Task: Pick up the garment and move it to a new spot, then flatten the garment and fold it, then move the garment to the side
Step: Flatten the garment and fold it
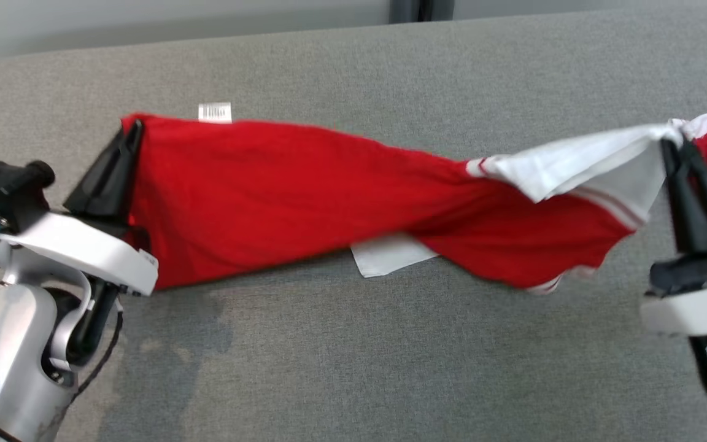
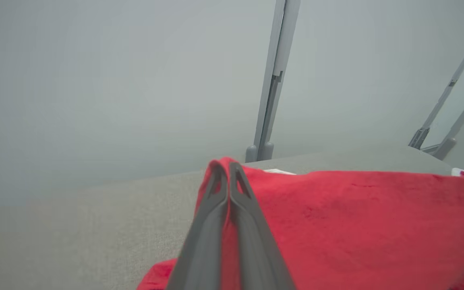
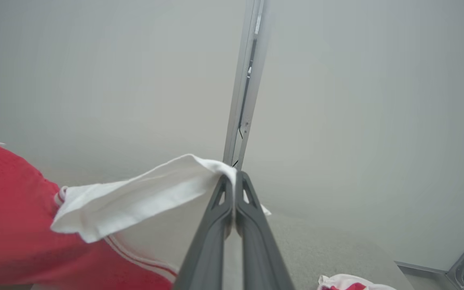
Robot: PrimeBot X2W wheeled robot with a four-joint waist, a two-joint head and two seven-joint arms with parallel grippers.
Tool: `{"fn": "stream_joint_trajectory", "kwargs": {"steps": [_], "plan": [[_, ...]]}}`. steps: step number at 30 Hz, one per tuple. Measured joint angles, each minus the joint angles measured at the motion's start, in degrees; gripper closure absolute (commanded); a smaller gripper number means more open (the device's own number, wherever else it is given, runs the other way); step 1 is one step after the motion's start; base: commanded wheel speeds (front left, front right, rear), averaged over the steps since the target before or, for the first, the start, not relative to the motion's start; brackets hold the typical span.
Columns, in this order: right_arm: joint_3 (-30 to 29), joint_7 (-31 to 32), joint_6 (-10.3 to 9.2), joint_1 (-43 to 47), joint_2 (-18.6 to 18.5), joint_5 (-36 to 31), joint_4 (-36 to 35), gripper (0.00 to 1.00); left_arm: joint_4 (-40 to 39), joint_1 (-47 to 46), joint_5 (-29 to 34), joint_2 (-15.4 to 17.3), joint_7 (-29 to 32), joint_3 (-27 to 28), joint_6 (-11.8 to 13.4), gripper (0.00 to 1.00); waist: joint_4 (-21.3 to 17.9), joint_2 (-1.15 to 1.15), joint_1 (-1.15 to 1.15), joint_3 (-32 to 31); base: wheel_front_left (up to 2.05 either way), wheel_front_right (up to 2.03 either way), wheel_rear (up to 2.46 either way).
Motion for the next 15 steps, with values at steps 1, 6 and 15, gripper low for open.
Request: {"fn": "stream_joint_trajectory", "kwargs": {"steps": [1,6,15], "plan": [[-0.8,-0.4,0.0,-1.3,-0.1,0.4,-0.2,1.0,-0.9,-0.4,0.5,0.2,-0.4,0.4,0.5,1.0,0.1,0.0,0.0,-0.4,0.0,0.0,0.0],[-2.9,-1.3,0.0,-11.0,-1.1,3.2,-0.5,1.0,-8.1,-3.8,3.9,1.3,-2.8,2.4,3.9,1.0,0.6,0.0,0.0,-3.3,0.0,0.0,0.0],[-3.1,-0.3,0.0,-25.2,-5.2,6.6,-1.6,1.0,-18.1,-12.1,8.5,3.8,-2.6,4.7,6.4,1.0,1.7,0.0,0.0,-6.6,0.0,0.0,0.0]]}}
